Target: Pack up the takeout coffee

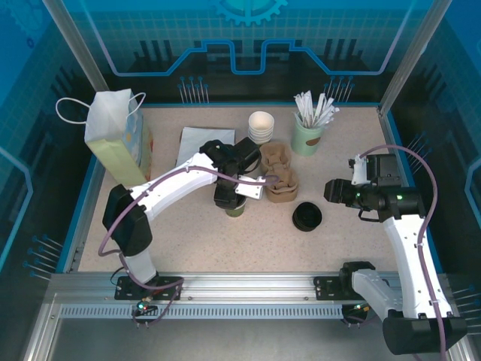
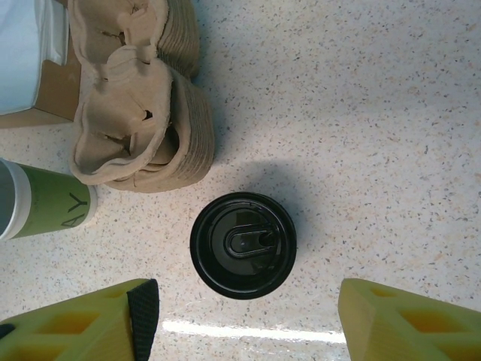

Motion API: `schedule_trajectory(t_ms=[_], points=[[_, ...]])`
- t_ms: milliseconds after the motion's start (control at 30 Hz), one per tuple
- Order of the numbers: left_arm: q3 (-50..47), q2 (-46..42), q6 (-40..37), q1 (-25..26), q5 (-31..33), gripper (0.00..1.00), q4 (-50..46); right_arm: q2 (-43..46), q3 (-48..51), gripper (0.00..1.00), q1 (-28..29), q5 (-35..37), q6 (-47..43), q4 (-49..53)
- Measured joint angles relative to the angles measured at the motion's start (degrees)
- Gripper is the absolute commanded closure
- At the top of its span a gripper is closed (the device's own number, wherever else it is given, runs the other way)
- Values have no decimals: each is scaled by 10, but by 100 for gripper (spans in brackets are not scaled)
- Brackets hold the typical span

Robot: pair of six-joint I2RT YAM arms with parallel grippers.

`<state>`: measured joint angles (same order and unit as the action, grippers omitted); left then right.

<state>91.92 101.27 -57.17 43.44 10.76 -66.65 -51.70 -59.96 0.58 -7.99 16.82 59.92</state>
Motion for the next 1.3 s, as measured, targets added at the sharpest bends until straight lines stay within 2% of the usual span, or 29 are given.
schedule_trajectory(t_ms=[300, 833, 1067, 1200, 1300], points=[[13, 20, 2, 0, 0, 29, -6, 0, 0, 34, -3, -7, 0, -4], [36, 40, 12, -2, -1, 9, -15, -1, 12, 35, -7, -28, -4, -9], [50, 40, 21, -7, -18, 6, -21, -1, 12, 35, -10, -36, -9, -9], [50, 17, 39, -18, -38, 5, -15, -1, 12, 37, -10, -58, -13, -9], [26, -44, 63, -29, -59, 2, 15, 0, 12, 39, -11, -83, -12, -12]])
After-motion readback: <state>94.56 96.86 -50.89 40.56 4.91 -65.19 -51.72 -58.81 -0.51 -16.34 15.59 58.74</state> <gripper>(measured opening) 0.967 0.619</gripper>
